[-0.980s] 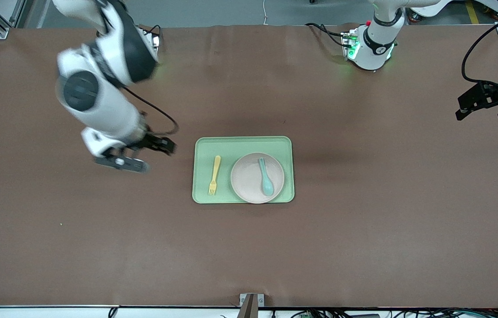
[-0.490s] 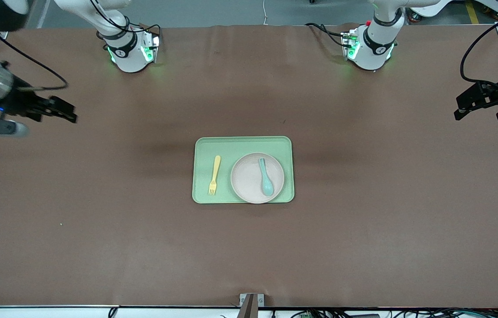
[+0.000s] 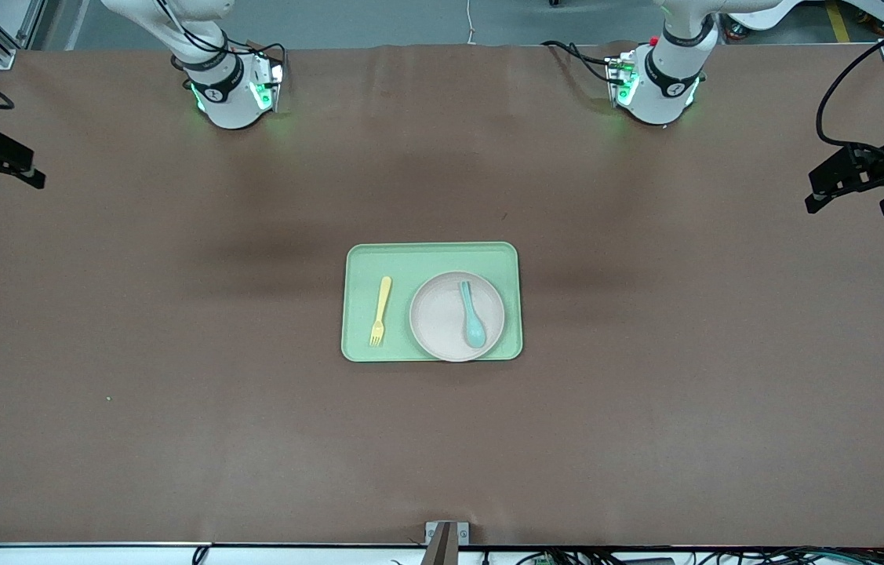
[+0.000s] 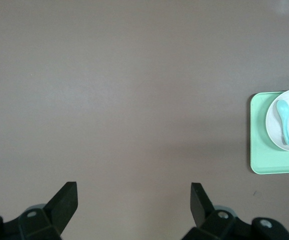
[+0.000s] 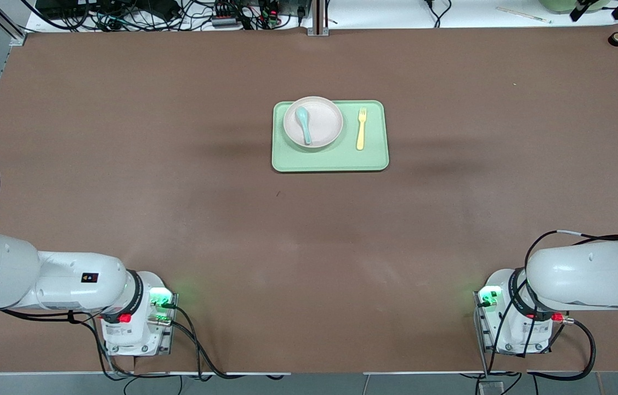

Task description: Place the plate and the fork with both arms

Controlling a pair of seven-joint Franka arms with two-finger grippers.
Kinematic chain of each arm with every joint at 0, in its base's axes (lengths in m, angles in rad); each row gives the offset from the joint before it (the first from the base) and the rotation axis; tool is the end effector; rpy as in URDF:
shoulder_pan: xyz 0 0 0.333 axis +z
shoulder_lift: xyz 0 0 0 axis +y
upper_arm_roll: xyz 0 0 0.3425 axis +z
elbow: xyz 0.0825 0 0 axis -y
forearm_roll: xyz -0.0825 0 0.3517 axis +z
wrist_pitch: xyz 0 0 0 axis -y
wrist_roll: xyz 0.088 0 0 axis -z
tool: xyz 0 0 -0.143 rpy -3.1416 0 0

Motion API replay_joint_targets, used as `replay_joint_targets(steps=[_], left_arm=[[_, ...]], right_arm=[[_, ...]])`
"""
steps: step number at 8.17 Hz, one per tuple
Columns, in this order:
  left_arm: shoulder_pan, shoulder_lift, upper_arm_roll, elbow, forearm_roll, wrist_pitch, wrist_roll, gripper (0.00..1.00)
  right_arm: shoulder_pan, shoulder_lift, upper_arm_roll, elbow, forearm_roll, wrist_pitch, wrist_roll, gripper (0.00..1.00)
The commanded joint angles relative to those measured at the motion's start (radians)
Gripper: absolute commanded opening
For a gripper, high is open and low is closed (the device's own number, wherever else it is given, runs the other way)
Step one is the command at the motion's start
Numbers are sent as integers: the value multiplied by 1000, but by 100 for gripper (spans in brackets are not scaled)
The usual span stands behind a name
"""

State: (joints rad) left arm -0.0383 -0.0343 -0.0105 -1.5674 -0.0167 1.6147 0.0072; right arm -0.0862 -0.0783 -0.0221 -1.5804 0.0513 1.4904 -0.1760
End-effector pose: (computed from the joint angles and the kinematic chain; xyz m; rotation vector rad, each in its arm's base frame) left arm 0.5177 -0.0277 0.6385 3.1198 -0.0873 0.1268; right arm 0.4849 -0.0455 0.6435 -3.0856 -0.1105 0.0063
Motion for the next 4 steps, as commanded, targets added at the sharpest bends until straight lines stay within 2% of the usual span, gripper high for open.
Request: replay_joint_targets(steps=[1, 4], left_arm=[[1, -6, -8, 13, 15, -21, -4, 100], [0, -7, -8, 13, 15, -21, -6, 99]], right_arm=[[-6, 23, 19, 48, -7, -2, -3, 100], [0, 57, 24, 72, -10, -5, 77, 100]])
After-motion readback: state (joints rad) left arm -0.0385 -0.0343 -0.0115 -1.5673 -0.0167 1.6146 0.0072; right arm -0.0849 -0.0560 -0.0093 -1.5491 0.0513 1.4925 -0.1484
